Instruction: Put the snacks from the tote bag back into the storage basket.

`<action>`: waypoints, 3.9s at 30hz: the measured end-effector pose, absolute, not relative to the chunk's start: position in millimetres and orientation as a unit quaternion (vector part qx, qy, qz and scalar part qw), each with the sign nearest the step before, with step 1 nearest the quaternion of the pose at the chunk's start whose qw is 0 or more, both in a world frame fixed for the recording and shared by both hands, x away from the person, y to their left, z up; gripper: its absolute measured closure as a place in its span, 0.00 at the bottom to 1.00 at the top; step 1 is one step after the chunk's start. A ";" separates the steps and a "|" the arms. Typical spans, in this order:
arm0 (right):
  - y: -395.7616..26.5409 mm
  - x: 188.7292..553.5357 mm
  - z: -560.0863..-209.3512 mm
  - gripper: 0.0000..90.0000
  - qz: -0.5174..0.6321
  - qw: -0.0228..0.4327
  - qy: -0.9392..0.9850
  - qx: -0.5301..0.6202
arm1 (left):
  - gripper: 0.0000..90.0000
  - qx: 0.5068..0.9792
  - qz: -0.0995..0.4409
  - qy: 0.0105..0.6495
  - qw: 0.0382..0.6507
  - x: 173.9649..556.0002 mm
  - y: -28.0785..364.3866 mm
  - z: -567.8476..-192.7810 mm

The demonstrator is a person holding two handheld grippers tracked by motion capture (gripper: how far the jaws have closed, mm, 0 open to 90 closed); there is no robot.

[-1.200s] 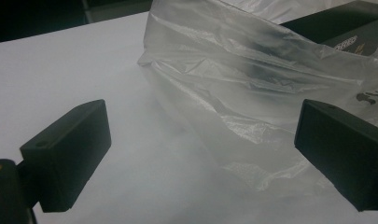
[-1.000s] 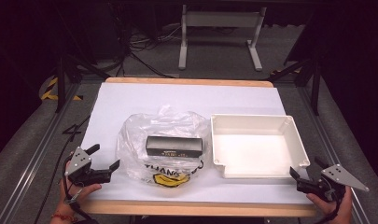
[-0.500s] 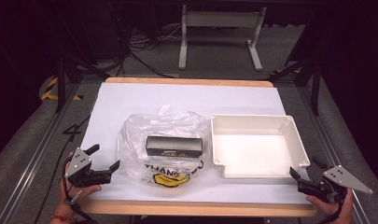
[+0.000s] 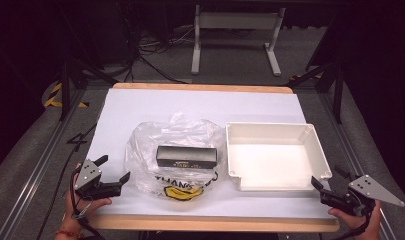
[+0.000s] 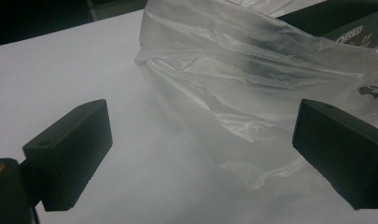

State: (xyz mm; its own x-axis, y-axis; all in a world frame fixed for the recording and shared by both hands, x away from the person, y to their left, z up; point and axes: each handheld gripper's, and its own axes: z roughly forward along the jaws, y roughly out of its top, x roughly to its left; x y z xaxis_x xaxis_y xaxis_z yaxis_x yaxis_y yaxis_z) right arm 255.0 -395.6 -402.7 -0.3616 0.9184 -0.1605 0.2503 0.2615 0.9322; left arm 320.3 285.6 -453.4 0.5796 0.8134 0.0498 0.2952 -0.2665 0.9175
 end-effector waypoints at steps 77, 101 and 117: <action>-229.6 365.6 -361.4 0.31 0.443 0.246 0.843 0.179 | 0.06 0.757 0.251 0.360 0.484 314.7 284.4 -453.6; -161.6 402.7 -351.4 0.37 0.379 0.189 0.902 0.086 | 0.06 0.754 0.255 0.373 0.476 302.0 293.9 -454.7; -122.5 424.4 -367.3 0.37 0.306 0.133 0.941 0.049 | 0.06 0.757 0.253 0.373 0.473 301.3 293.5 -455.7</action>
